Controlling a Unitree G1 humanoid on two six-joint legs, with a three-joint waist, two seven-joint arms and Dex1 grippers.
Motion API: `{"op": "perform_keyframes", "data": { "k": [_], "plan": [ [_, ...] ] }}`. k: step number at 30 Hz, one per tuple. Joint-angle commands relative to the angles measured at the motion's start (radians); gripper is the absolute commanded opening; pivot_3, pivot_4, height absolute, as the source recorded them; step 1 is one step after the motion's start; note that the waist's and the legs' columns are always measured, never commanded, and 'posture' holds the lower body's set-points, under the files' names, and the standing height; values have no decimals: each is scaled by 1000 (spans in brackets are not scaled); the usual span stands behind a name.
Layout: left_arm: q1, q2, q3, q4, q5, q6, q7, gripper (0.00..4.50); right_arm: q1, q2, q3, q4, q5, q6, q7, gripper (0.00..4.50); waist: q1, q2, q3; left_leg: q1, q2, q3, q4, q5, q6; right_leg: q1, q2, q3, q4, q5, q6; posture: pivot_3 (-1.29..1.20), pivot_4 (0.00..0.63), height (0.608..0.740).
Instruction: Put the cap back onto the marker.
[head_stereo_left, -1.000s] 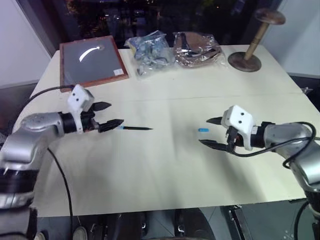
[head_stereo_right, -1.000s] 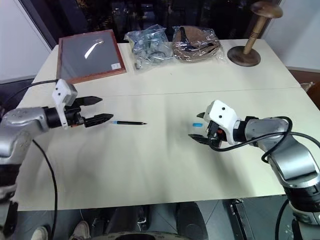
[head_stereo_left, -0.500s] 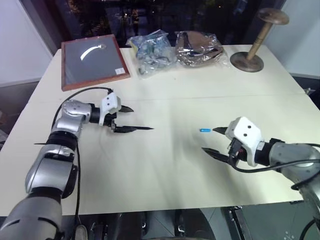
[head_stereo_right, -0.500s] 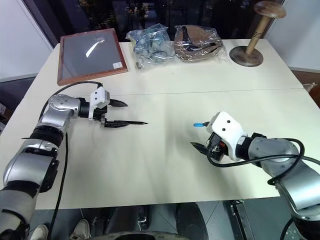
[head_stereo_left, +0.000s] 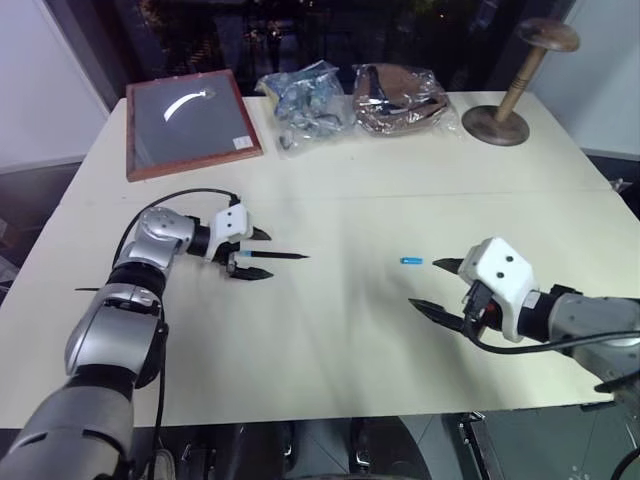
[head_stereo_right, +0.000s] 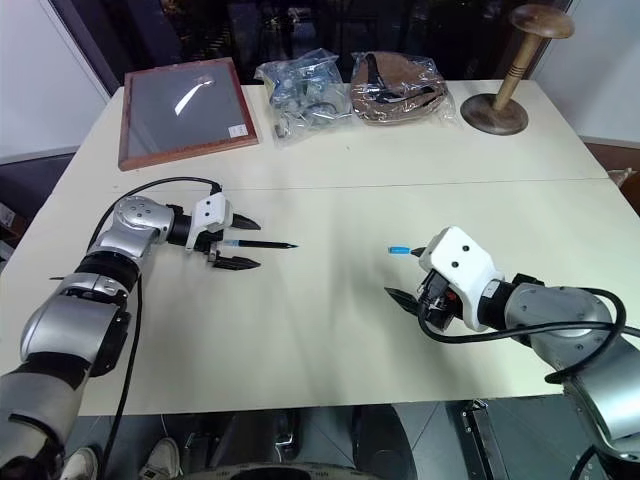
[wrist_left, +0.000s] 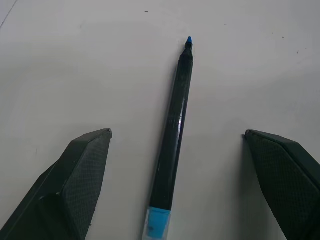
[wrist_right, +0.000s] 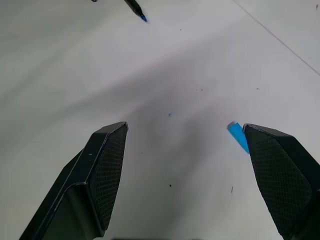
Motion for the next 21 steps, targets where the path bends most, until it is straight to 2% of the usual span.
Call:
{"op": "perform_keyframes", "data": {
  "k": [1, 3, 5, 6, 9, 10, 21],
  "plan": [
    [2, 19, -4, 16, 39, 19, -2, 3952, -17, -15, -14, -12, 11, -8, -3, 3828, 0, 0, 0, 0, 0, 0, 0, 0, 0, 0, 0, 0, 0, 0, 0, 0, 150, 740],
    [5, 23, -6, 20, 44, 34, -12, 3287, -21, -18, -12, -8, 10, -11, 0, 3828, 0, 0, 0, 0, 0, 0, 2, 0, 0, 0, 0, 0, 1, 0, 0, 0, 150, 740],
    [6, 24, -6, 23, 47, 41, -11, 2251, -25, -21, -11, -4, 9, -12, 2, 3828, -1, 0, 0, 0, 1, -1, 5, 0, 0, 1, 1, 0, 2, 0, 0, 0, 150, 740],
    [6, 24, -5, 24, 47, 48, -13, 1938, -27, -23, -11, -2, 8, -13, 2, 3828, -1, 0, 0, 0, 1, -1, 6, 0, 0, 1, 1, 0, 3, 0, 0, 0, 150, 740],
    [8, 24, -9, 27, 54, 56, -11, 333, -29, -28, -13, -3, 10, -13, 3, 3828, -1, 0, 0, 0, 1, -1, 7, -1, 1, 2, 0, 0, 3, 0, 0, 0, 150, 740],
    [9, 23, -9, 28, 56, 56, -9, 41, -29, -31, -14, -3, 10, -13, 3, 3828, -1, 0, 0, 0, 1, -1, 8, -1, 1, 2, 0, 0, 3, 0, 0, 0, 150, 740],
    [1, 8, 16, 11, 46, 45, 2, 41, -54, -48, 6, 35, -6, -39, 10, 3828, -1, 0, -1, 0, 1, -1, 8, -1, 1, 2, 0, 0, 3, 0, 0, 0, 150, 740]
  ]
}}
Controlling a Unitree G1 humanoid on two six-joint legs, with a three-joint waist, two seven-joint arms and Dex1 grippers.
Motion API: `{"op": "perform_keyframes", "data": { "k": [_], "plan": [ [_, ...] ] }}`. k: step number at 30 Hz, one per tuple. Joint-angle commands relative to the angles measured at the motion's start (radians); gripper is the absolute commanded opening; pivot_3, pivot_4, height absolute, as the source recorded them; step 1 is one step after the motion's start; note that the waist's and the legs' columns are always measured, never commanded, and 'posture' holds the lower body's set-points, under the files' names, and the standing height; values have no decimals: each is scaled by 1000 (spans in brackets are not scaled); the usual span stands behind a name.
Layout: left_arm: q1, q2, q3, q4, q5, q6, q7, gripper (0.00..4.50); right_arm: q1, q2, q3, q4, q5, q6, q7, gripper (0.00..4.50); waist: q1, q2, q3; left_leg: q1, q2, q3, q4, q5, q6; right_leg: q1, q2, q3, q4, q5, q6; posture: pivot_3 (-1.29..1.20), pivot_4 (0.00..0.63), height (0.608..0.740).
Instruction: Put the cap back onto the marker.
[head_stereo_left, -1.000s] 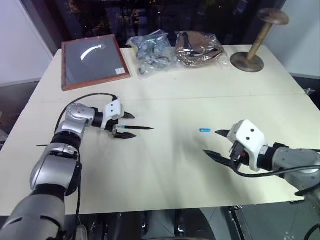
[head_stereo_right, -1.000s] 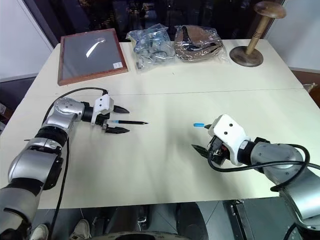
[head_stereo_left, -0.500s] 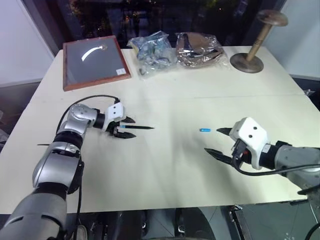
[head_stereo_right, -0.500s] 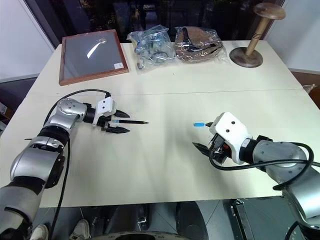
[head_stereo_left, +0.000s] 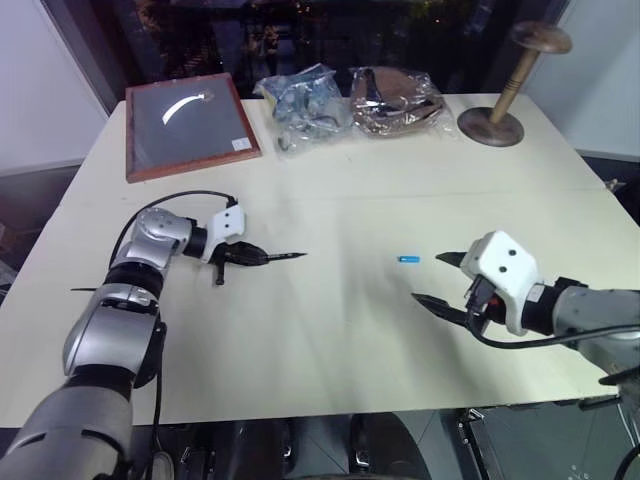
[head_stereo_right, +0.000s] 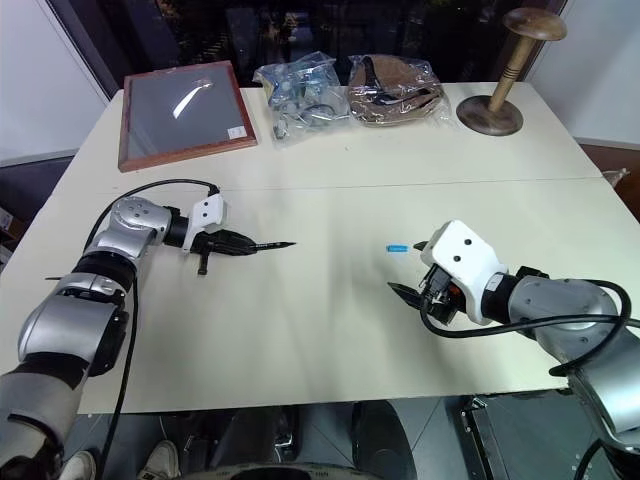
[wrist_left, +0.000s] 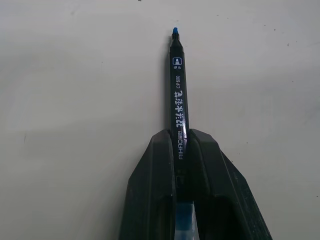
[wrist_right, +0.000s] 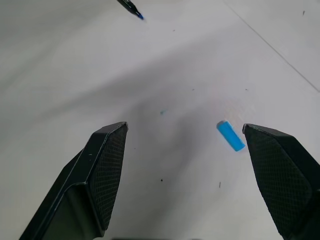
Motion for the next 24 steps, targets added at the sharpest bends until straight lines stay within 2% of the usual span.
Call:
{"op": "perform_keyframes", "data": {
  "k": [1, 8, 18, 24],
  "plan": [
    [0, 0, 12, -8, 10, 9, 12, 41, -24, -17, 12, 21, -13, -42, 10, 3828, 0, 0, 0, 0, 0, 0, 0, 0, 0, 0, 0, 0, 0, 0, 0, 0, 150, 740],
    [40, 8, 77, -208, -76, 64, -11, 41, -88, -18, 92, 198, -63, -167, 69, 3828, 0, 0, 0, -1, 0, 0, 1, -1, 1, 0, -1, 0, 0, 0, 0, 0, 150, 740],
    [380, 151, 209, -993, -272, 516, 92, 41, -299, 33, 309, 674, -236, -482, 235, 3828, -24, 0, 0, -1, 0, 1, 1, -1, 2, -1, -1, 2, 0, 0, 1, 0, 150, 740],
    [571, 219, 298, -1312, -363, 719, 206, 41, -417, 90, 392, 951, -316, -637, 340, 3828, -22, 1, 1, -1, 0, 2, 1, -1, 2, -1, -1, 3, 0, 0, 1, 0, 150, 740]
  ]
}}
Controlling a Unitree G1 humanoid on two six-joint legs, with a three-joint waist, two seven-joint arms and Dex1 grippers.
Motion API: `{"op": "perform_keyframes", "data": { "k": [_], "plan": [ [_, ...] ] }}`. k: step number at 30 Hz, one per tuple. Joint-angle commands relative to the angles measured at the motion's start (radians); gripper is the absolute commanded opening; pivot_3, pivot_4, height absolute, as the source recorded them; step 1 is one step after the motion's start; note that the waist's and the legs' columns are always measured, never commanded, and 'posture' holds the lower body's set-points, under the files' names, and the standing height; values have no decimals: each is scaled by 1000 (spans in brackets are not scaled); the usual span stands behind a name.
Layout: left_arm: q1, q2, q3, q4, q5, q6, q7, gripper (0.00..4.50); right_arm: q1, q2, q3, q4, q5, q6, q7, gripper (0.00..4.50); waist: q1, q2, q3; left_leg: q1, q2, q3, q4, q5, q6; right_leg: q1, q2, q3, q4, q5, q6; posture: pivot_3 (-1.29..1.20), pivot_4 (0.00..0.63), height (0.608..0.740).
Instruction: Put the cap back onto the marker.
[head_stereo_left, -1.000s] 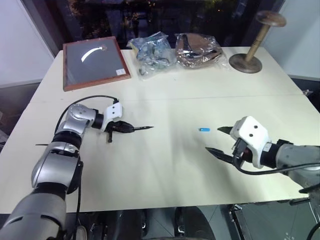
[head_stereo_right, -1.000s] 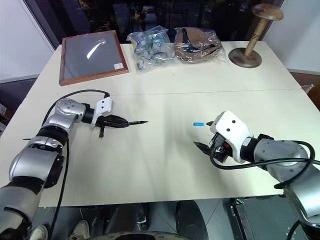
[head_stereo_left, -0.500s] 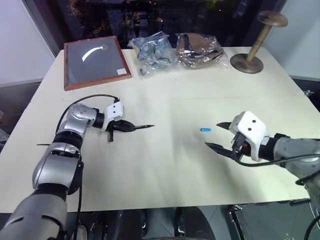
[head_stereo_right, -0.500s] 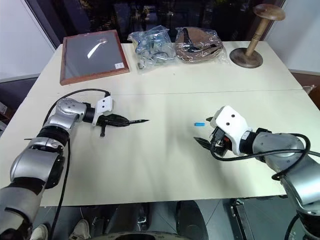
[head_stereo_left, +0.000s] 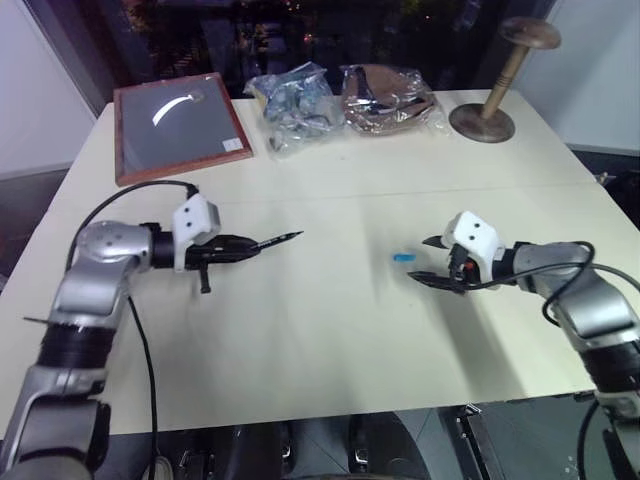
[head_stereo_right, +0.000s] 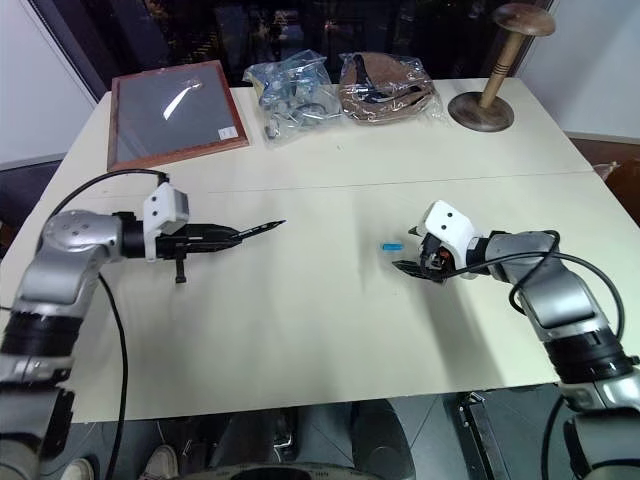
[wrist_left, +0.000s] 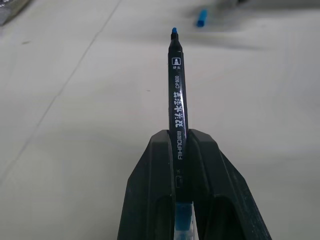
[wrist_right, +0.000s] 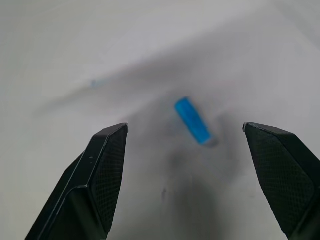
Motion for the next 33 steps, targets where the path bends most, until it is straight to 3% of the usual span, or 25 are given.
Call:
{"op": "perform_keyframes", "data": {
  "k": [1, 10, 22, 26, 31, 33],
  "plan": [
    [50, 31, 70, -155, -61, 87, 71, 41, -80, 28, 21, 147, -46, -109, 60, 3828, 5, 0, 0, 0, 0, 0, 0, 0, 0, 0, 0, 0, 0, 0, 0, 0, 150, 740],
    [167, 64, 128, -305, -125, 169, 171, 41, -216, 108, 56, 444, -120, -258, 157, 3828, 1, 0, 0, 0, 0, 0, 0, 0, -1, 0, 0, 0, 0, 0, 0, 0, 150, 740],
    [186, 98, 127, -319, -145, 158, 203, 41, -263, 148, 66, 649, -184, -366, 184, 3828, 0, 0, 0, 6, 0, 0, 0, 0, -1, 6, -1, 0, 0, 0, 0, 0, 150, 740],
    [183, 107, 127, -322, -153, 159, 206, 0, -258, 150, 65, 666, -192, -378, 188, 2578, 1, 0, 0, 9, 0, 0, 0, 0, -1, 8, -3, 0, 0, 0, 0, 0, 150, 740],
    [174, 119, 125, -308, -157, 152, 205, 0, -254, 151, 61, 668, -195, -381, 194, 53, 1, 0, 0, 9, 0, 0, 0, 0, -1, 9, -5, 0, 0, 0, 0, 0, 150, 740],
    [169, 120, 122, -303, -158, 151, 201, 0, -251, 150, 58, 656, -194, -376, 192, 53, 1, 0, 0, 9, 0, 0, 0, 0, -2, 9, -5, 0, 0, 0, 0, 0, 150, 740]
  ]
}}
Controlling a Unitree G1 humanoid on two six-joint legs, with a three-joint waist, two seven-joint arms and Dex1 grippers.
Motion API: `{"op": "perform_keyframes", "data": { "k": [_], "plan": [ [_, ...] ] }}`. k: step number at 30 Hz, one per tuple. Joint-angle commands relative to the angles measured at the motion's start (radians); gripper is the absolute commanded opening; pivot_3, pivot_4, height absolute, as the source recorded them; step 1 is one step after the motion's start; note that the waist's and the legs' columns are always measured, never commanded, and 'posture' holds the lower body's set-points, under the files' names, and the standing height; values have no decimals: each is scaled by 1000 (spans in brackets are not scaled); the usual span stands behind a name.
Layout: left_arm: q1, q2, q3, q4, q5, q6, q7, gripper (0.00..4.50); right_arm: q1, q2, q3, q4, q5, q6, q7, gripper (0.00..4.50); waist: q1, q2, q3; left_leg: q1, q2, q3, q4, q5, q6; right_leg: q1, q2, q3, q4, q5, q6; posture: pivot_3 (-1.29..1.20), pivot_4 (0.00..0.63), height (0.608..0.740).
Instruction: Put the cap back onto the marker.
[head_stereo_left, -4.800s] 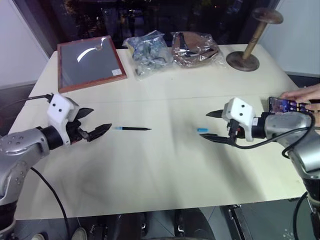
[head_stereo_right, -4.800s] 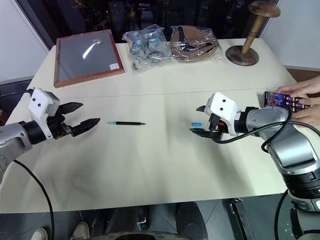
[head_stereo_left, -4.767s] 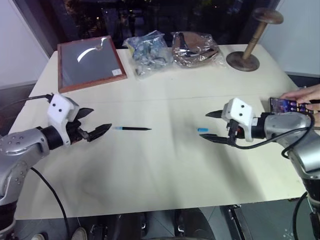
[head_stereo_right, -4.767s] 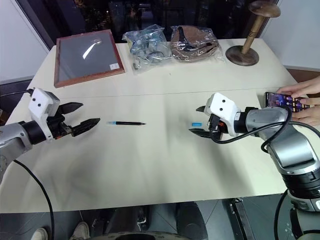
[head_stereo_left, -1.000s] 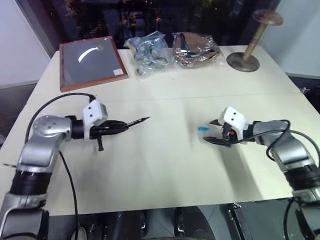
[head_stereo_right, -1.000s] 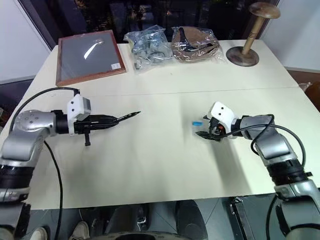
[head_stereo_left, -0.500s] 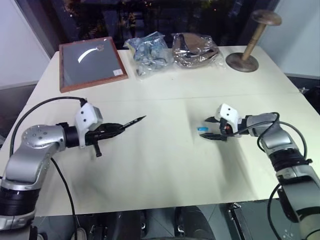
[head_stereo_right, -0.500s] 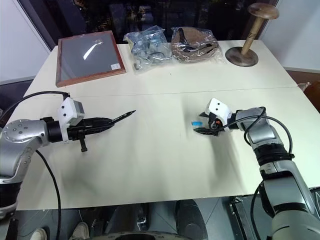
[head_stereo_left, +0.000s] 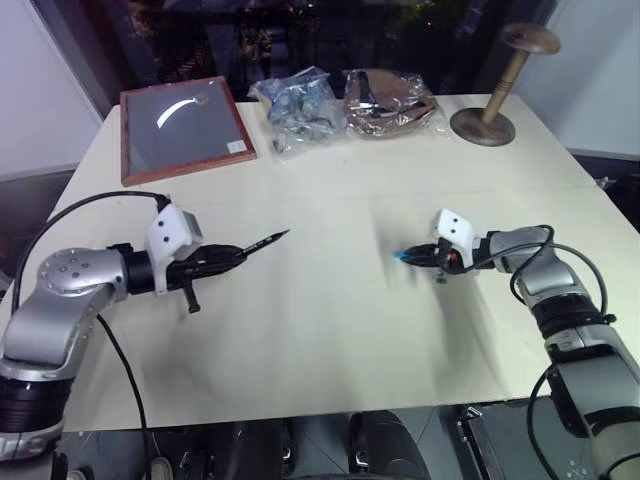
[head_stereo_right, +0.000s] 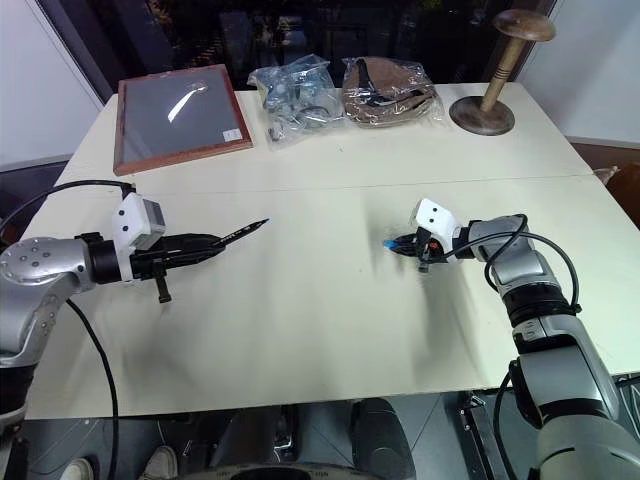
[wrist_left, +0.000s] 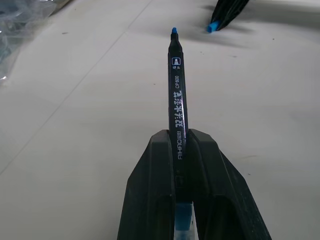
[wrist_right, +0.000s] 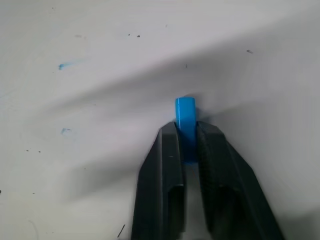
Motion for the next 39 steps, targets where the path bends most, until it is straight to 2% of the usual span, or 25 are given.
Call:
{"op": "perform_keyframes", "data": {
  "k": [1, 6, 9, 13, 17, 24, 39],
  "plan": [
    [-23, 23, 23, -6, -13, -22, -5, 0, 24, -10, -1, 10, -38, 21, -14, 53, 0, 0, 0, 0, 0, 0, 0, 0, 0, 0, 0, 0, 0, 0, 0, 0, 150, 740],
    [-61, 24, -24, 50, -8, -56, -58, 0, 55, -35, -11, -159, -17, 73, 17, 53, 0, 0, 0, 0, 0, 0, 0, 0, 0, -1, -1, 0, 0, 0, 0, 0, 150, 740],
    [-133, 2, -92, 122, 16, -124, -122, 0, 76, -71, -23, -390, 27, 156, 67, 53, 4, 2, 1, -3, -1, 0, -1, 0, 0, -3, -2, 0, 0, 0, 0, 0, 150, 740],
    [-238, -42, -215, 269, 108, -271, -188, 0, 69, -90, -23, -599, 35, 234, 77, 53, 0, 3, 2, -8, -1, 1, -1, 0, 0, -8, -1, 0, 0, 0, 0, 0, 150, 740],
    [-328, -99, -304, 416, 197, -397, -217, 0, 57, -81, 2, -722, 16, 305, 58, 53, 3, 3, 2, -8, 0, 2, -1, 0, 1, -9, 4, -1, 0, 0, 0, 0, 150, 740],
    [-412, -166, -358, 548, 277, -500, -210, 0, 28, -51, 40, -821, -11, 435, 1, 53, 3, 3, 2, -9, 0, 2, 0, 0, 1, -10, 4, -1, 0, 0, 1, 0, 150, 740],
    [-448, -219, -357, 546, 306, -502, -208, 0, 6, 12, 111, -834, -30, 478, -37, 53, 3, 3, 2, -9, 0, 2, 0, 0, 1, -10, 4, -1, 0, 0, 1, 0, 150, 740]
  ]
}}
